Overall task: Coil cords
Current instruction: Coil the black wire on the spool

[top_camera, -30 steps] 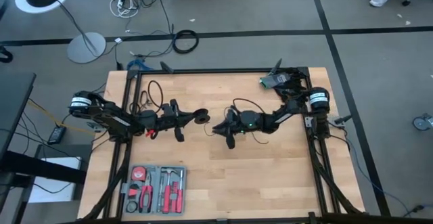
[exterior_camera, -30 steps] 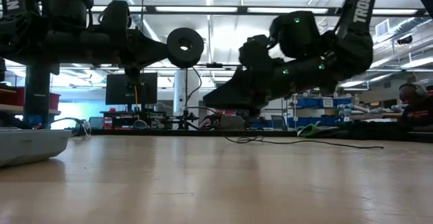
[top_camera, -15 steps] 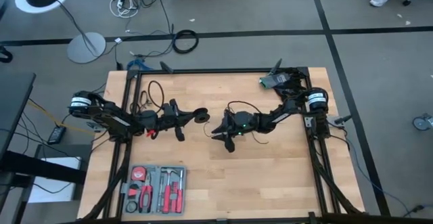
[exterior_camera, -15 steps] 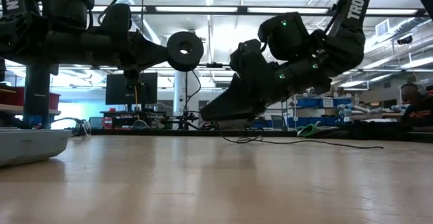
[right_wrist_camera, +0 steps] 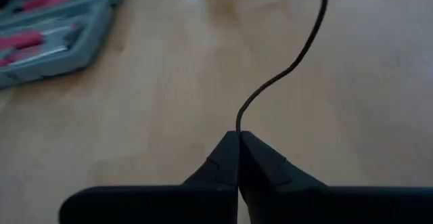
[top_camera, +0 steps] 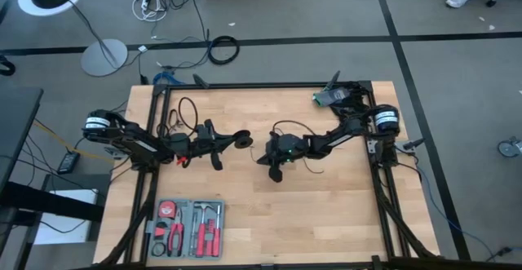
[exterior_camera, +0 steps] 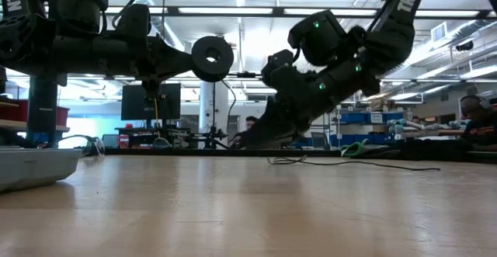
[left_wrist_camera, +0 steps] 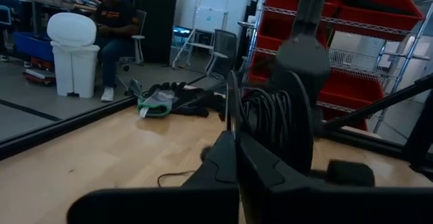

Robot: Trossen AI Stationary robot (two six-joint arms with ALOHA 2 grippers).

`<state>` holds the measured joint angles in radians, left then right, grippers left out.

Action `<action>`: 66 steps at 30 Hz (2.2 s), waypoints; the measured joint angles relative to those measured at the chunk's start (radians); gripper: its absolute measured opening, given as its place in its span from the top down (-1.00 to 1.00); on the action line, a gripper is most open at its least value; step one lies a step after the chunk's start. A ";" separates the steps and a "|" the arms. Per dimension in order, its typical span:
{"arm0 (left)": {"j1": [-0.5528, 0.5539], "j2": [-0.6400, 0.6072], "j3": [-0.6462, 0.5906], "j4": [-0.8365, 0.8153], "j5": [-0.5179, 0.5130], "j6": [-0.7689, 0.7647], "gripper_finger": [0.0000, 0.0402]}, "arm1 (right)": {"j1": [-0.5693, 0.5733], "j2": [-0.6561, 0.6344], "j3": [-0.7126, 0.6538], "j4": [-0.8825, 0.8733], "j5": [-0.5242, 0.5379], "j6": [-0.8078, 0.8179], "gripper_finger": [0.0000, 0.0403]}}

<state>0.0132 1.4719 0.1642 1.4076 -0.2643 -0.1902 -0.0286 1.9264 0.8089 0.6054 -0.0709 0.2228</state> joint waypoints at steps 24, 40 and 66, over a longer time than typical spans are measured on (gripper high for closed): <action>0.000 0.000 0.152 -0.420 -0.004 -0.024 1.00 | -0.021 -0.341 0.196 -0.387 0.182 -0.201 1.00; -0.002 0.000 0.174 -0.455 0.008 0.002 1.00 | -0.094 -0.348 0.260 -0.508 0.254 -0.257 1.00; 0.000 0.000 0.318 -0.560 -0.380 -0.031 1.00 | 0.030 -0.216 0.353 -0.490 0.225 -0.229 1.00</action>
<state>0.0132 1.4715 0.4824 0.8473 -0.6441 -0.2215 0.0014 1.7101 1.1622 0.1154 0.1544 -0.0063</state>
